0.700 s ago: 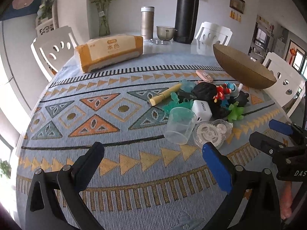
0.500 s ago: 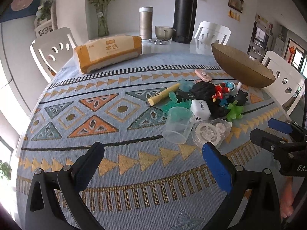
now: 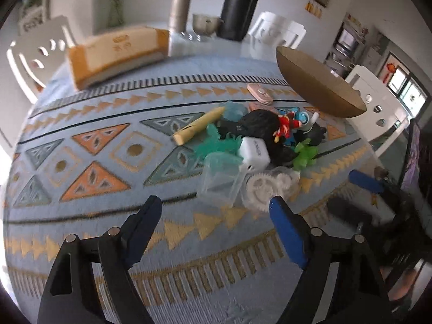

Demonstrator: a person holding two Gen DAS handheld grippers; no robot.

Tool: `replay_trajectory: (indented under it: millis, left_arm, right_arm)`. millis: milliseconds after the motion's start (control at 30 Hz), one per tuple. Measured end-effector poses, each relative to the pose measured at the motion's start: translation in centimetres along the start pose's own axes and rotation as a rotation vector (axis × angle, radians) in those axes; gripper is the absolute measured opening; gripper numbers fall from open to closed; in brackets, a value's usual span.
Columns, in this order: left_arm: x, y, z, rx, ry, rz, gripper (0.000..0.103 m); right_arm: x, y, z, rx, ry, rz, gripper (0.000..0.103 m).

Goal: Organize rigid objects
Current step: 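Grasp the clear plastic cup with the left tool while the right tool grasps the white tape dispenser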

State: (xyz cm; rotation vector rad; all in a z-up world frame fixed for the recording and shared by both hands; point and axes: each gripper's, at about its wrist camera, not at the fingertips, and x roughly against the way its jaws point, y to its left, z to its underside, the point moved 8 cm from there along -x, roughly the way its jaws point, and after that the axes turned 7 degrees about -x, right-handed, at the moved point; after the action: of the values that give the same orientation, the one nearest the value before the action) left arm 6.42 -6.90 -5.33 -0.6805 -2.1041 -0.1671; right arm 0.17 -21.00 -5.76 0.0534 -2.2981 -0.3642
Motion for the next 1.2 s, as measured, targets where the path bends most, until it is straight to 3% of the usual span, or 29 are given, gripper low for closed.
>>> replay_trajectory:
  millis: [100, 167, 233, 333, 367, 433, 500, 633, 700, 833, 867, 1033, 1200]
  left_arm:
    - [-1.2, 0.0, -0.5, -0.025, 0.027, 0.024, 0.077]
    - [-2.3, -0.1, -0.4, -0.025, 0.057, 0.053, 0.065]
    - [-3.0, -0.1, -0.4, -0.021, 0.063, 0.068, 0.062]
    - [-2.8, -0.2, -0.6, 0.007, 0.04, 0.121, 0.033]
    - [-2.8, 0.0, -0.6, 0.02, 0.04, 0.129, 0.034]
    - [-2.4, 0.6, -0.3, 0.016, 0.029, 0.078, 0.034]
    - [-1.7, 1.1, 0.1, 0.016, 0.017, 0.056, 0.034]
    - [0.2, 2.3, 1.1, 0.063, -0.024, 0.05, 0.034]
    - [0.9, 3.1, 1.7, 0.076, -0.047, 0.023, 0.034]
    - [0.8, 4.5, 2.3, 0.12, -0.064, 0.014, 0.034]
    - [0.9, 4.7, 2.1, 0.132, -0.076, 0.016, 0.034]
    - [1.5, 5.3, 1.6, 0.144, -0.13, -0.034, 0.034]
    - [2.2, 5.2, 1.4, 0.115, -0.161, -0.11, 0.034]
  right_arm:
    - [-0.9, 2.2, 0.6, 0.072, 0.087, -0.08, 0.103]
    - [-1.5, 2.7, 0.4, 0.132, 0.106, -0.072, 0.103]
    - [-2.4, 3.0, 0.6, 0.179, 0.263, -0.059, 0.103]
    - [-3.9, 2.7, 0.0, 0.233, 0.356, -0.058, 0.101]
    - [-4.7, 2.7, -0.1, 0.238, 0.38, -0.079, 0.092]
    - [-4.7, 2.6, -0.4, 0.21, 0.349, -0.134, 0.09]
    - [-5.1, 3.2, -0.9, 0.236, 0.284, -0.165, 0.082]
    - [-6.1, 4.4, -0.1, 0.266, 0.273, -0.192, 0.08]
    - [-6.2, 5.7, 1.0, 0.303, 0.269, -0.216, 0.073]
    - [-3.0, 8.2, 3.4, 0.381, 0.289, -0.39, 0.07]
    - [-2.2, 8.3, 3.8, 0.402, 0.282, -0.4, 0.07]
    - [-2.3, 7.8, 2.9, 0.407, 0.237, -0.289, 0.07]
    - [-6.2, 9.8, 2.7, 0.452, 0.254, -0.189, 0.069]
